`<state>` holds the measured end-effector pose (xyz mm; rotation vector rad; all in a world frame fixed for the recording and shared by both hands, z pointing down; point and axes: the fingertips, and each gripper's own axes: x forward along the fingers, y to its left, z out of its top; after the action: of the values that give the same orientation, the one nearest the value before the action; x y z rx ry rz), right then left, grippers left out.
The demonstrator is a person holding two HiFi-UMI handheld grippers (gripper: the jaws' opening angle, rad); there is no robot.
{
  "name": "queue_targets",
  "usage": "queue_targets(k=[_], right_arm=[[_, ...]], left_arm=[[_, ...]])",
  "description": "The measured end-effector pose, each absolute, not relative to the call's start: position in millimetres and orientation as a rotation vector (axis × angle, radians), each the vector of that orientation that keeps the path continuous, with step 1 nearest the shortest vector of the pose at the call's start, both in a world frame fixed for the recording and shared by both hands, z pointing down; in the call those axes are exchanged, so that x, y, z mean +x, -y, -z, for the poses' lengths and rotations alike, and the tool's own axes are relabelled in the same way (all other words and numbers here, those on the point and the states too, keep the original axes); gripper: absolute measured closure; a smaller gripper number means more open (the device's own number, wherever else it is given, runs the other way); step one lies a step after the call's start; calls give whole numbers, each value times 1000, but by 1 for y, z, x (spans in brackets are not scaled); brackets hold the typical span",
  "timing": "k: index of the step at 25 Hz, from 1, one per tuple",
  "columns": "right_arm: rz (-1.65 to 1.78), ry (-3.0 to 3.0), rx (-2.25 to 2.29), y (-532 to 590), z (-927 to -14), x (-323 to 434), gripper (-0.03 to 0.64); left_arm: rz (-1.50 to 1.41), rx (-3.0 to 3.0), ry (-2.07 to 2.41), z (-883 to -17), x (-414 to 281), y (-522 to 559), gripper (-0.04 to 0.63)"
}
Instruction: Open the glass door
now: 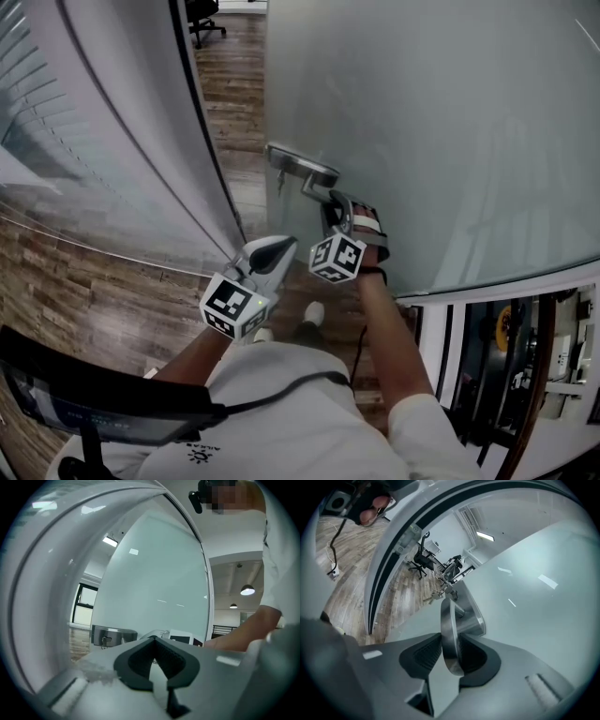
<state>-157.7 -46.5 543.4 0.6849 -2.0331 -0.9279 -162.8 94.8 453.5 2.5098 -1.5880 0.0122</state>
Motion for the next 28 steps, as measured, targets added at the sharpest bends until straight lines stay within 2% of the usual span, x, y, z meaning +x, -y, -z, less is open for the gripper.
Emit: queue_targets(k=[15,28], right_arm=[[974,1986,672,84,-507,-188,514],[922,2023,646,168,-503,-179,517]], left_arm=[[-4,2473,1703,-422,-176,-56,592],[-38,2372,1858,-415,-141,13,592]])
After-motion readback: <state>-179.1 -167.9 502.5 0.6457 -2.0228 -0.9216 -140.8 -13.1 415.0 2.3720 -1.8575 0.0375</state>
